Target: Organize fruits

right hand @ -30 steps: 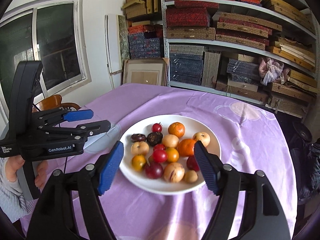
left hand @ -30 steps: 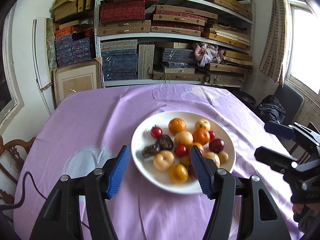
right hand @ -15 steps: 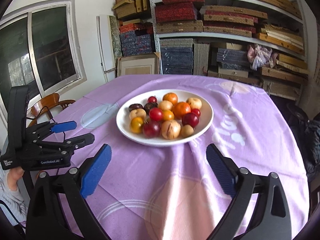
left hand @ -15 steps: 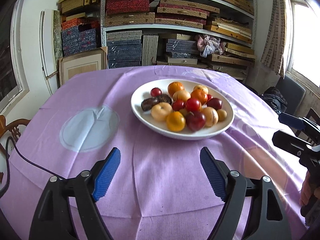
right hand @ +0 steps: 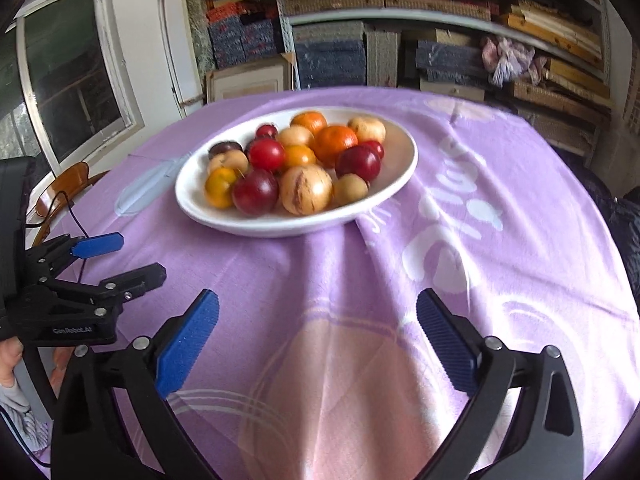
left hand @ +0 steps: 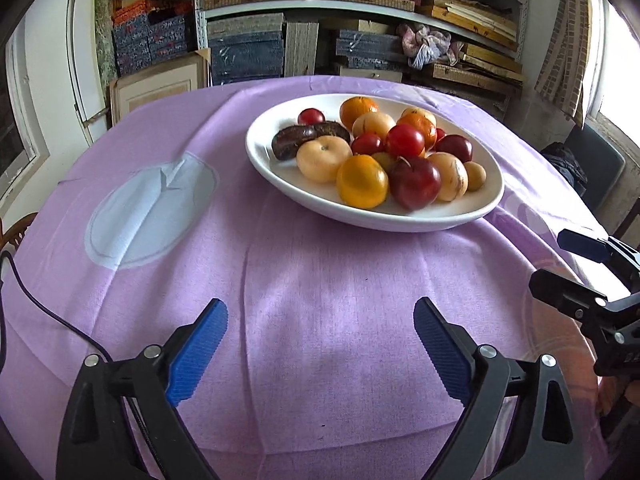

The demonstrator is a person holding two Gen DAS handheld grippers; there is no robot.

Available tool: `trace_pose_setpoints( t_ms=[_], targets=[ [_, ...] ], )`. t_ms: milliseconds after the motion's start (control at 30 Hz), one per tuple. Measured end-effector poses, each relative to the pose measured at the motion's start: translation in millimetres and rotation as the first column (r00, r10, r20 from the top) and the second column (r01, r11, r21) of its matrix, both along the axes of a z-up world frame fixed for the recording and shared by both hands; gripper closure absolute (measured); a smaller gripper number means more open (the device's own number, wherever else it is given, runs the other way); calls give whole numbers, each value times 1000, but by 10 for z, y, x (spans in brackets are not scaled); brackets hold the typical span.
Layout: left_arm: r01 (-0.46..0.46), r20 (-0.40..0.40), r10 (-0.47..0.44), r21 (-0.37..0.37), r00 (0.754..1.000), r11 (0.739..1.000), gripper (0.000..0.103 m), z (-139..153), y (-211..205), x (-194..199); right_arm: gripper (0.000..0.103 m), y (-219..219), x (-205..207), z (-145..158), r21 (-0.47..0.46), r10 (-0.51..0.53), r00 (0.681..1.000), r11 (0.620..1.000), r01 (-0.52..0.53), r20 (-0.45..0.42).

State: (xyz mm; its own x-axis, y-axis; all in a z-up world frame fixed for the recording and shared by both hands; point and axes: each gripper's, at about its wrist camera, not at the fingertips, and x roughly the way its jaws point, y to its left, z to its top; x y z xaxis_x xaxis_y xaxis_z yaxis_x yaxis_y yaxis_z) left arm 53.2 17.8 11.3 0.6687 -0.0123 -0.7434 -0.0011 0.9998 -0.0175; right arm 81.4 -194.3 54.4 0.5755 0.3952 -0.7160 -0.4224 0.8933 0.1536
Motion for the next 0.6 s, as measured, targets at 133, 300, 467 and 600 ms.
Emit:
trace_pose_setpoints(
  t_ms=[133,300,467,600],
  targets=[
    [27,-45,-26,14,999,1000,5,-68,-40,47,4,-49,126,-86,-2,-36,998,999,36,-58],
    [34,-92,-31,31,995,999,3,-140,-71,115,4,-38,221,-189,-34,-52,993,998,49,-109],
    [24,-92,-21,28,996,999,3,-146,-76,111,4,140,230,-254,-168,-55,994,985,38,-92],
    [-43,-93,45,32,995,999,3,-155,-69,95,4,158,259,-275,-179,-47,995,983,30,-90]
  ],
)
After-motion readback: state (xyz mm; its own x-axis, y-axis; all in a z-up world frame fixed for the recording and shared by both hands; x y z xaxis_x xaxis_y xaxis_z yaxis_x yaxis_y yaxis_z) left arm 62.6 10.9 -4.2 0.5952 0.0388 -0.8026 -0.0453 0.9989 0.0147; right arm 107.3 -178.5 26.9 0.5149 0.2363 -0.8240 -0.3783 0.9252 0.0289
